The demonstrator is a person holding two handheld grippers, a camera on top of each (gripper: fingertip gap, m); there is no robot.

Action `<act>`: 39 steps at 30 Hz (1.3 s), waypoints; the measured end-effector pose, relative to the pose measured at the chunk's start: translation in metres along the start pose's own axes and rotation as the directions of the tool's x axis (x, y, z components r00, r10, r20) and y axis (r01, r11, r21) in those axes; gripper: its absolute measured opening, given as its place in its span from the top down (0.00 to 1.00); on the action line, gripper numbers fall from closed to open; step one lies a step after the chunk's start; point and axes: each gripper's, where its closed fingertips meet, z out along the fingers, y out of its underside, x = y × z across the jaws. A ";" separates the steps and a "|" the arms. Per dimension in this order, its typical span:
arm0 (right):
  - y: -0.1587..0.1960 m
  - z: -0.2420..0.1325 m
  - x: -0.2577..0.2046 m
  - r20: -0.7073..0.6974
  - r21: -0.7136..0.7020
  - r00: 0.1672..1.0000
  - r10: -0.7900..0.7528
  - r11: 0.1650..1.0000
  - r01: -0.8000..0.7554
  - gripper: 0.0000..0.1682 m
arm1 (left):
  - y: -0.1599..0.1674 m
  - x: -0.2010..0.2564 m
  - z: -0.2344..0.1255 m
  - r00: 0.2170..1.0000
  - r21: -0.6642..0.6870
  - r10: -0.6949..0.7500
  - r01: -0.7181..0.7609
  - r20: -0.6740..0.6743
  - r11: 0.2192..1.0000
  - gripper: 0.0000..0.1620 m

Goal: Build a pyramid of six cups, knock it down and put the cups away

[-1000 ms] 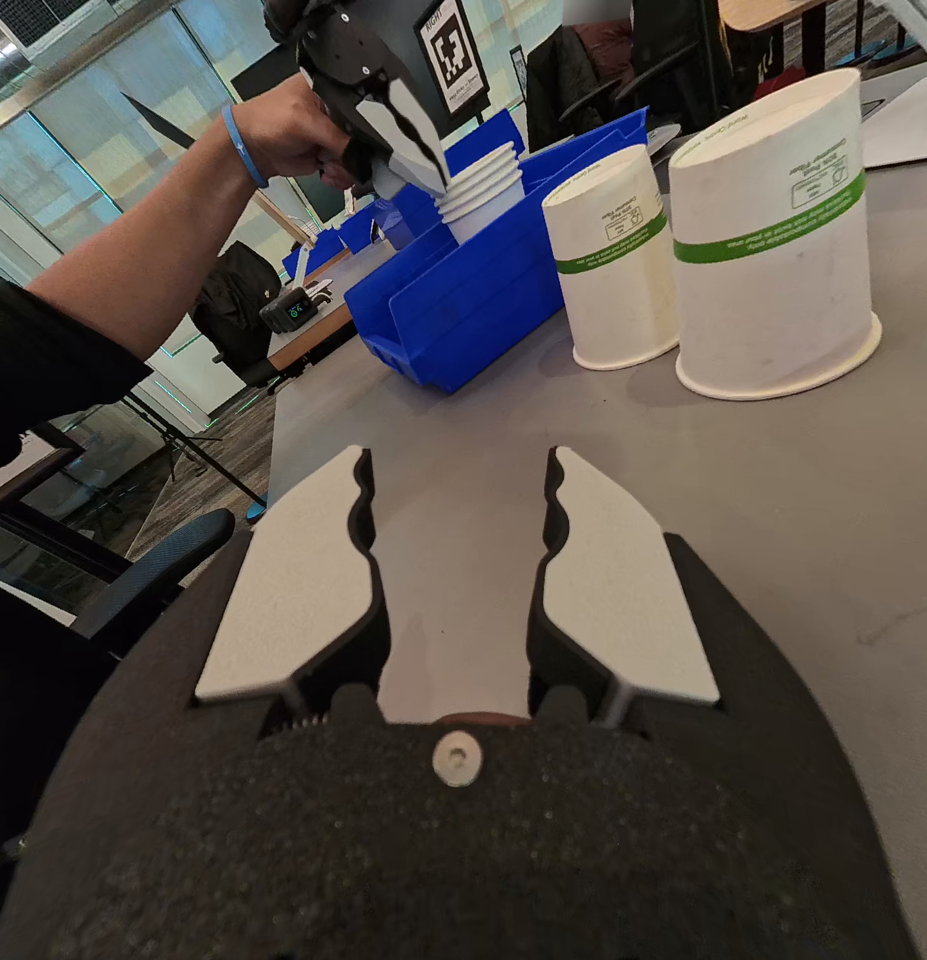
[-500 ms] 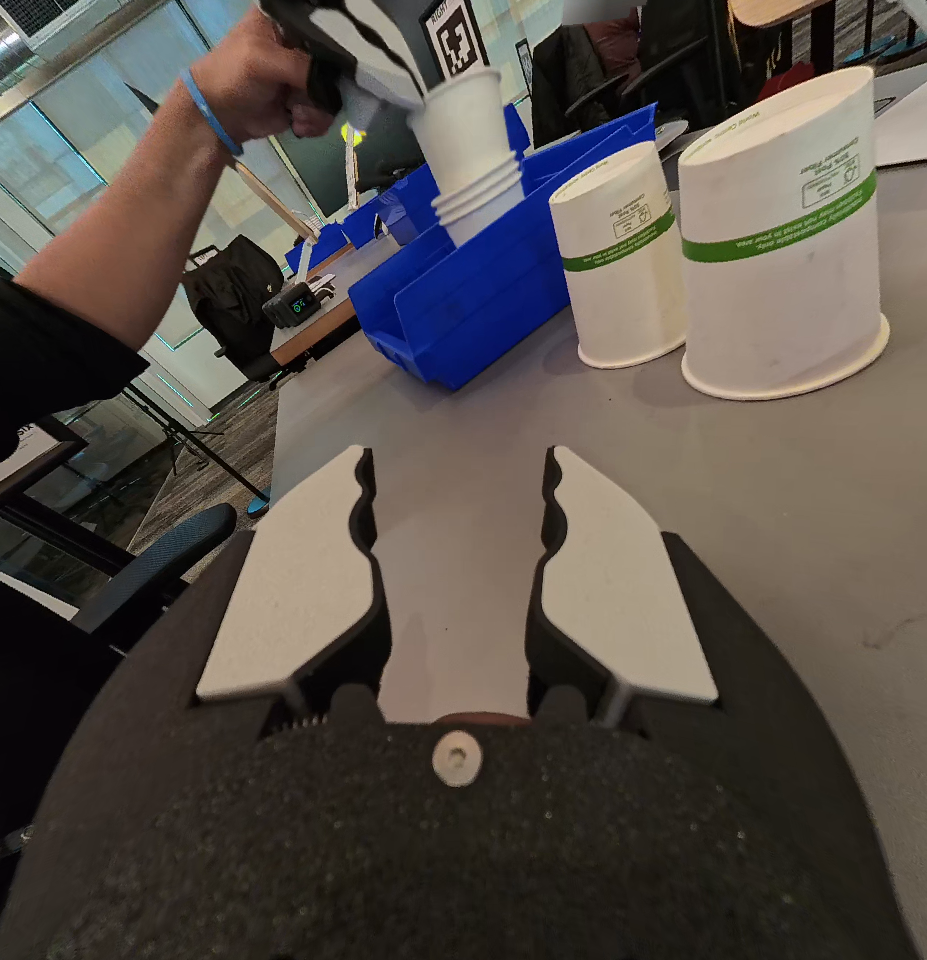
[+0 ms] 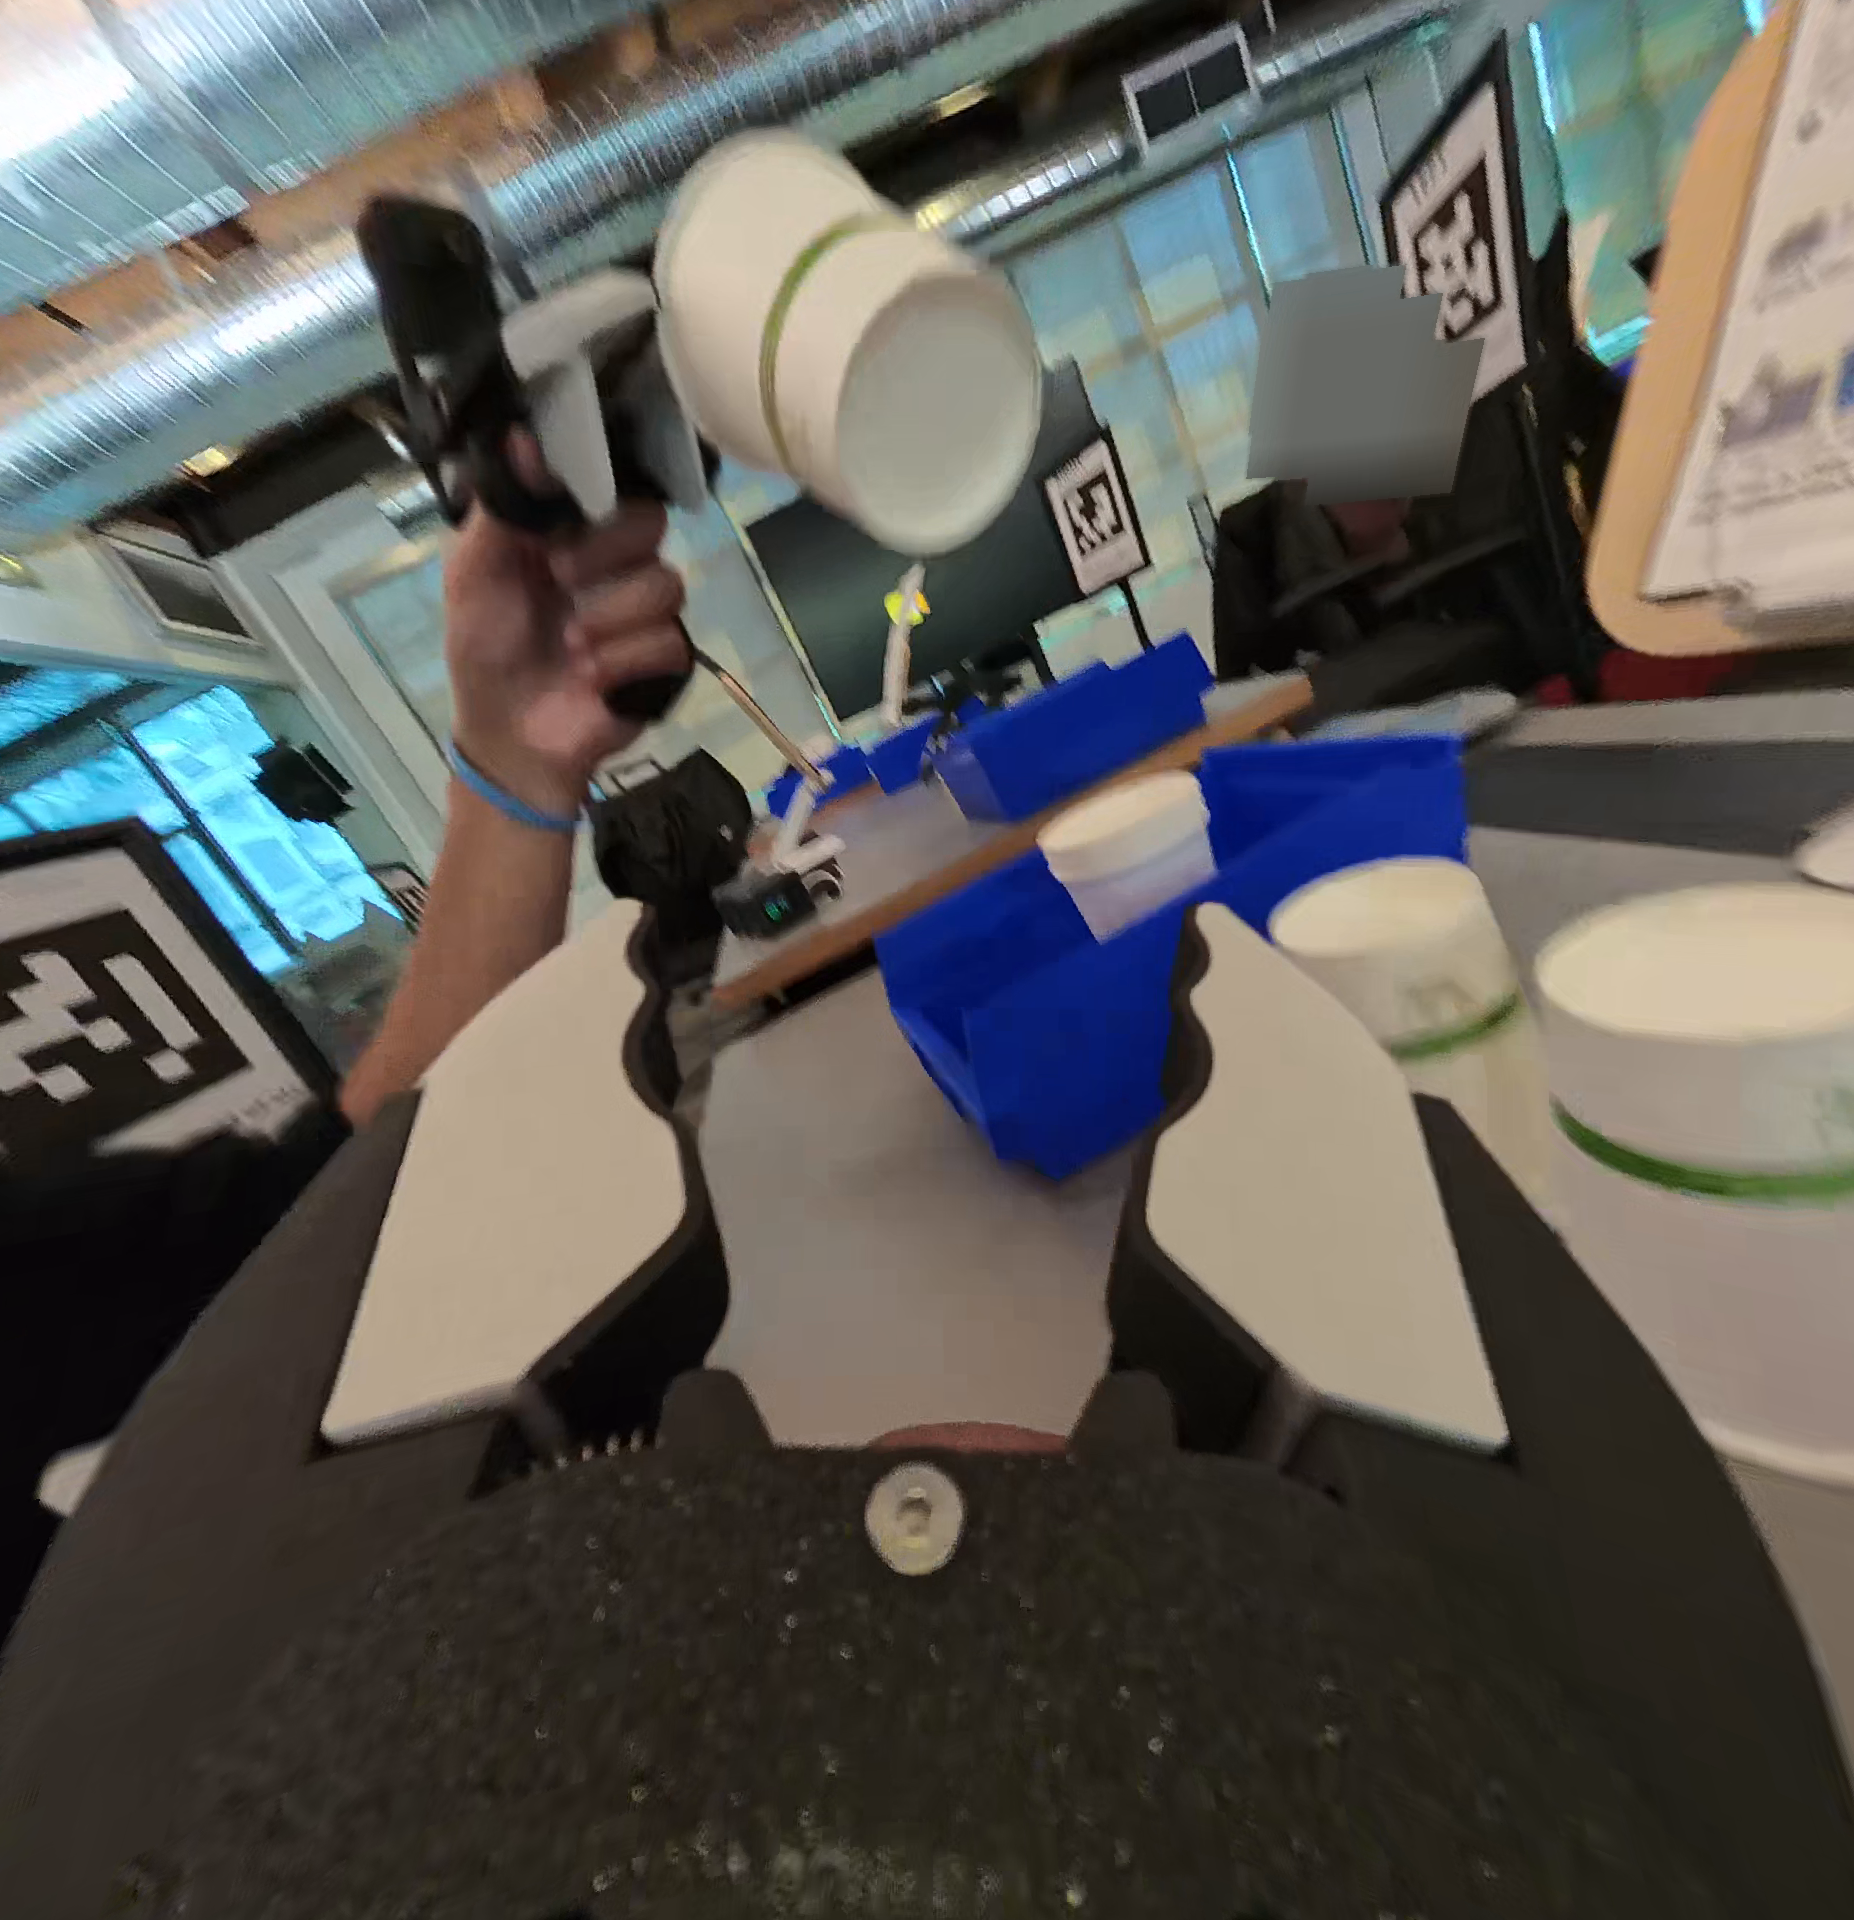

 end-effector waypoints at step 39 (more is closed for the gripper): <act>-0.095 -0.099 0.079 -0.510 -0.362 0.759 -0.406 0.901 0.239 0.59 | 0.304 0.128 0.057 0.999 -0.348 0.004 0.012 0.045 0.937 0.69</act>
